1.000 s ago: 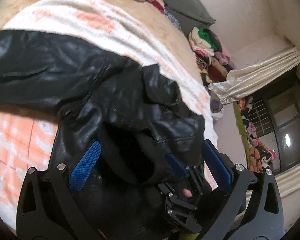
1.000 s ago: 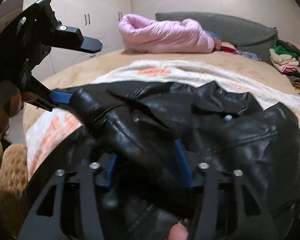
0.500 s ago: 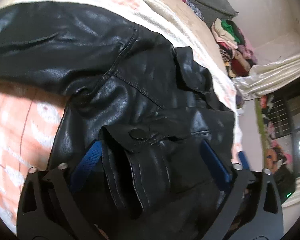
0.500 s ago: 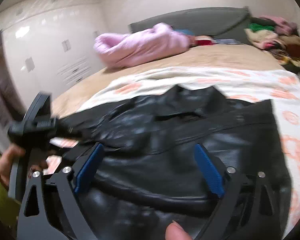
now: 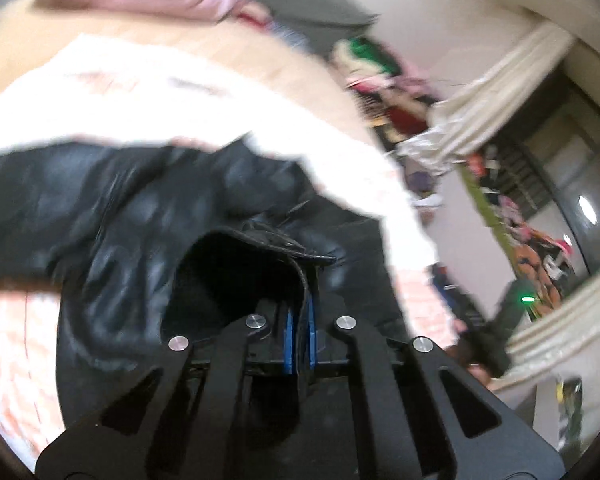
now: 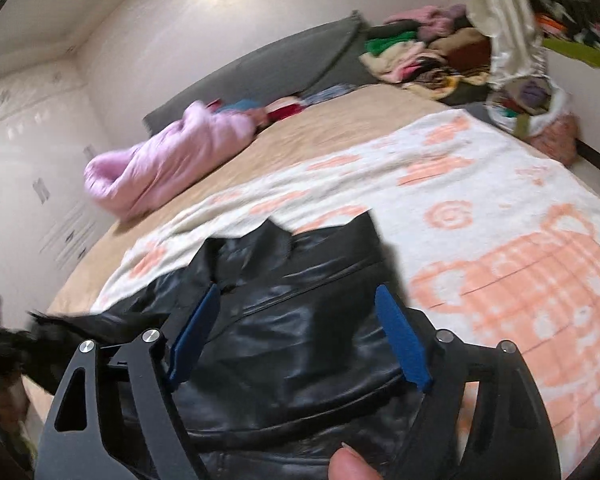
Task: Fold large clothes
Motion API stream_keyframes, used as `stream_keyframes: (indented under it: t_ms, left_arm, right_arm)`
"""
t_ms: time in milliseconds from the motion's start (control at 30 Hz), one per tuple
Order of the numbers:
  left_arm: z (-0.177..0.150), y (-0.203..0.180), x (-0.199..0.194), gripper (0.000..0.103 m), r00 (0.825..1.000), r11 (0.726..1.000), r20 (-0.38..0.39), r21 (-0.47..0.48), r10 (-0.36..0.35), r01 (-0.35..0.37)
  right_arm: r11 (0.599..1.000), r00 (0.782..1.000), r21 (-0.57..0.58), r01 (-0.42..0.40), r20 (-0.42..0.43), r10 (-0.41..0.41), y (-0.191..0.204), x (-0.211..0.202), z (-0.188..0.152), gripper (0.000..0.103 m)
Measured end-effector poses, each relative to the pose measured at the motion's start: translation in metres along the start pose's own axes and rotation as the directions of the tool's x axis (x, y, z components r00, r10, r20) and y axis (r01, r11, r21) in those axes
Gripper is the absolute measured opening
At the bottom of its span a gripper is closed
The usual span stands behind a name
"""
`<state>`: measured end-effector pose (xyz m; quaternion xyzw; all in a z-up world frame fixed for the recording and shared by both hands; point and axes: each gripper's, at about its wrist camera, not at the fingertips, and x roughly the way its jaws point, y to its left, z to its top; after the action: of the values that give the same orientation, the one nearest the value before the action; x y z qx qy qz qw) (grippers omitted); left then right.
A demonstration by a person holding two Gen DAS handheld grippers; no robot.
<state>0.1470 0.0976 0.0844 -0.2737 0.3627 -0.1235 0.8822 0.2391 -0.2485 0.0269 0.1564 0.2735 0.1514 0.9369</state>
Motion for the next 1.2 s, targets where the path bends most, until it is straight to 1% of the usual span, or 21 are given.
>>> stream_keyframes:
  t_ms: [100,133,200,267,300,400,500,667,767,800,867,933,967,1033,1100,1133,1167,1200]
  left_arm:
    - [0.024,-0.025,-0.023,0.000,0.997,0.996,0.074,0.085,-0.020,0.013]
    - [0.033,-0.028,-0.029,0.000,0.995,0.994,0.097,0.111,-0.016,0.005]
    - [0.044,-0.025,-0.030,0.000,0.993,0.989,0.114,0.145,0.009,-0.026]
    - [0.048,-0.013,-0.021,0.000,0.994,0.987,0.102,0.153,0.037,-0.053]
    - [0.048,-0.001,-0.013,0.000,0.994,0.986,0.088,0.148,0.061,-0.073]
    - [0.041,0.031,0.010,0.000,0.993,0.987,0.044,0.117,0.107,-0.111]
    - [0.028,0.058,0.027,0.000,0.988,0.983,0.012,0.096,0.156,-0.156]
    - [0.008,0.085,0.039,0.000,0.981,0.981,-0.027,0.040,0.190,-0.189]
    - [-0.002,0.099,0.047,0.001,0.974,0.975,-0.049,0.026,0.221,-0.220]
    - [-0.006,0.103,0.051,0.001,0.968,0.970,-0.058,0.034,0.243,-0.242]
    - [-0.011,0.108,0.055,0.001,0.964,0.966,-0.069,0.035,0.258,-0.256]
    - [-0.014,0.114,0.061,0.002,0.962,0.966,-0.082,0.026,0.259,-0.258]
    - [-0.015,0.116,0.063,0.002,0.963,0.967,-0.087,0.019,0.254,-0.254]
    - [-0.018,0.119,0.066,0.002,0.962,0.966,-0.093,0.015,0.257,-0.256]
    - [-0.018,0.119,0.064,0.004,0.963,0.967,-0.090,0.015,0.253,-0.253]
    - [-0.017,0.118,0.060,0.008,0.964,0.968,-0.087,0.013,0.250,-0.250]
    - [-0.016,0.116,0.055,0.011,0.966,0.970,-0.080,0.007,0.244,-0.244]
    - [-0.014,0.114,0.049,0.017,0.969,0.972,-0.071,0.002,0.236,-0.237]
  right_arm:
    - [0.999,0.999,0.010,0.032,0.022,-0.032,-0.007,-0.002,0.013,0.075]
    - [0.999,0.999,0.006,0.043,0.028,-0.044,-0.008,-0.001,0.018,0.075]
    - [0.998,0.998,0.003,0.057,0.027,-0.057,-0.008,0.000,0.025,0.073]
    - [0.997,0.997,-0.005,0.078,0.016,-0.077,-0.007,0.008,0.032,0.071]
    - [0.996,0.996,-0.022,0.085,0.008,-0.085,-0.005,0.014,0.034,0.070]
    - [0.994,0.995,-0.061,0.094,-0.016,-0.096,0.001,0.031,0.036,0.065]
    - [0.991,0.994,-0.110,0.077,-0.072,-0.085,0.012,0.055,0.029,0.059]
    - [0.980,0.984,-0.193,0.047,-0.159,-0.079,0.026,0.085,0.017,0.059]
    - [0.971,0.969,-0.226,0.076,-0.213,-0.125,0.026,0.103,0.011,0.059]
    - [0.968,0.958,-0.233,0.098,-0.243,-0.155,0.023,0.111,0.006,0.059]
    - [0.959,0.928,-0.237,0.157,-0.296,-0.225,0.013,0.125,-0.002,0.059]
    - [0.963,0.907,-0.205,0.175,-0.346,-0.239,-0.002,0.138,-0.010,0.057]
    - [0.963,0.904,-0.199,0.183,-0.350,-0.244,-0.005,0.140,-0.012,0.057]
    - [0.962,0.903,-0.194,0.191,-0.349,-0.250,-0.009,0.145,-0.017,0.058]
    - [0.956,0.908,-0.223,0.191,-0.331,-0.259,-0.004,0.141,-0.019,0.059]
    - [0.954,0.912,-0.234,0.190,-0.318,-0.260,-0.001,0.138,-0.018,0.059]
    - [0.953,0.920,-0.242,0.183,-0.298,-0.253,0.002,0.131,-0.017,0.061]
    - [0.957,0.931,-0.240,0.163,-0.283,-0.230,0.006,0.122,-0.014,0.065]
